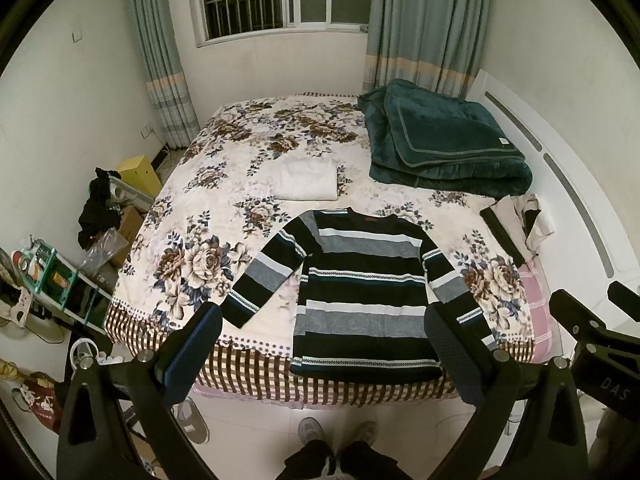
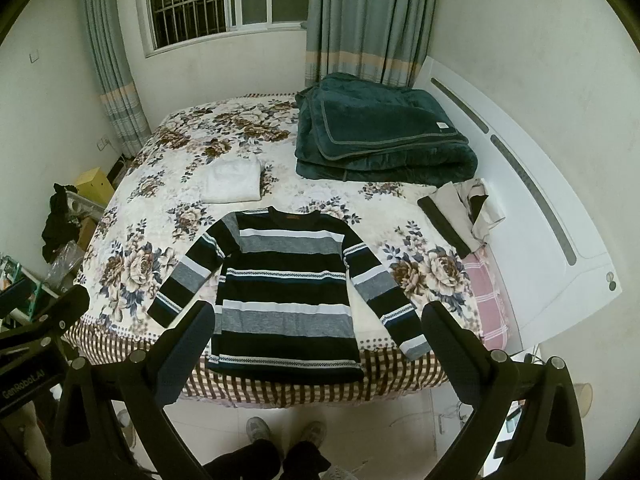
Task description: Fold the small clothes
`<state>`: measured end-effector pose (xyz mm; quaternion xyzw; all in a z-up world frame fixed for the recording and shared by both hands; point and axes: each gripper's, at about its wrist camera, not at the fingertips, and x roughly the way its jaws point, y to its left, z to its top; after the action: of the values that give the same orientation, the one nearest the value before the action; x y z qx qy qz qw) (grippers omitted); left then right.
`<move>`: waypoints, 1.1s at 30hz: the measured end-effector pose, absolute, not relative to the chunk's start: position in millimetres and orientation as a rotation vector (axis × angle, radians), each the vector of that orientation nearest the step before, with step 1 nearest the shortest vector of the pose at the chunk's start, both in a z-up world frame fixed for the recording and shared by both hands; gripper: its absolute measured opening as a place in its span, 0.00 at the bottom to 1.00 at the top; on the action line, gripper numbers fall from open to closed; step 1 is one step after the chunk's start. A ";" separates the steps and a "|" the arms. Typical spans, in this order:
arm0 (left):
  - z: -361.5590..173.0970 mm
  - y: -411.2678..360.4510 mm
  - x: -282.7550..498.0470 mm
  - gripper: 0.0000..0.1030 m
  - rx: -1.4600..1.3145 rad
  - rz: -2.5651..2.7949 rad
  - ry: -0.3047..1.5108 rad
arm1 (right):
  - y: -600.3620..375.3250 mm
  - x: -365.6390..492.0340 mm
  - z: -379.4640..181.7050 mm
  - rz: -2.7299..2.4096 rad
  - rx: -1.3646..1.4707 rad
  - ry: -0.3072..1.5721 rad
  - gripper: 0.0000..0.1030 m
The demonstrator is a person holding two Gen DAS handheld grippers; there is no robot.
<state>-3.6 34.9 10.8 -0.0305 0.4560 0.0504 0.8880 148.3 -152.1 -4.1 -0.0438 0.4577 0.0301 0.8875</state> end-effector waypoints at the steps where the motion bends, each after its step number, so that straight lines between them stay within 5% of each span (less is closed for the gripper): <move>1: 10.3 34.7 -3.7 1.00 -0.064 0.103 0.948 | -152.1 148.3 -4.0 0.064 -0.091 0.952 1.00; 17: -14.3 38.2 22.4 1.00 -0.088 0.108 0.957 | -146.7 162.9 -24.6 0.041 0.013 1.020 1.00; 26: -129.9 40.0 113.8 1.00 0.060 0.159 0.950 | -274.4 240.6 -186.4 -0.244 0.268 1.165 1.00; 33: -266.6 23.2 187.0 1.00 0.056 0.208 1.137 | -423.7 293.5 -361.2 -0.444 0.549 1.293 1.00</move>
<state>187.0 23.2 -266.6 0.0266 0.5371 0.0981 0.8374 293.5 -423.7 -361.2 0.2504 0.5898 -0.2024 0.7406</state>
